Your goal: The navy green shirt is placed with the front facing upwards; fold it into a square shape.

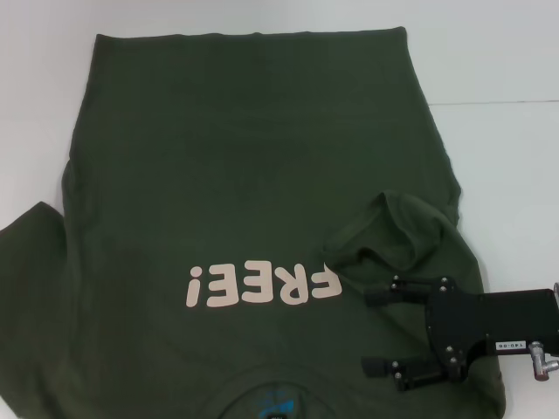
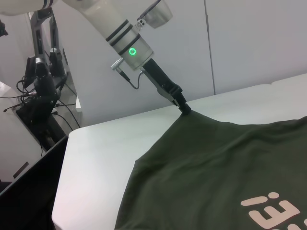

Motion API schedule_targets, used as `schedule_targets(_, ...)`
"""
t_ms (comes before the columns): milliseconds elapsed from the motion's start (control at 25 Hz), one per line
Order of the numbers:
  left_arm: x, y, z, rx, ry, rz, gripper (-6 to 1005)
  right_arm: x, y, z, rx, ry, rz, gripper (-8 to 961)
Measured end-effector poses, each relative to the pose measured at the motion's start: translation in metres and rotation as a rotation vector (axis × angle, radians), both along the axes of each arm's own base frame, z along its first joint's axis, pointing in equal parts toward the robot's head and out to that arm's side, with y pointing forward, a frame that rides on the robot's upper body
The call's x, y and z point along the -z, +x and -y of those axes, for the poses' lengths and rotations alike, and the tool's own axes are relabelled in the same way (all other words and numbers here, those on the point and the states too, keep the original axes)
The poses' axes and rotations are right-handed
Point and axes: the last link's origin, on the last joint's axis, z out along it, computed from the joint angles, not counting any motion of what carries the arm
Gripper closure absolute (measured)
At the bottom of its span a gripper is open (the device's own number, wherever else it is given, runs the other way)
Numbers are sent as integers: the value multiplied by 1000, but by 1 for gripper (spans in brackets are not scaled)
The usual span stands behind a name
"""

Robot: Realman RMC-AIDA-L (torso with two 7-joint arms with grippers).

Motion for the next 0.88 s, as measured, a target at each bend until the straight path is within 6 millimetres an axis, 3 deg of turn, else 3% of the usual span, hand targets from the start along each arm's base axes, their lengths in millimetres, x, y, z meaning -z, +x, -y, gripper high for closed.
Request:
schedule_targets(360, 0, 21, 11, 34, -4, 8, 980, 0, 0, -1, 12, 0, 4, 12)
schedule_targets(880, -1, 1, 27, -30, 8, 7, 979, 1, 0, -2, 22, -1, 3, 11)
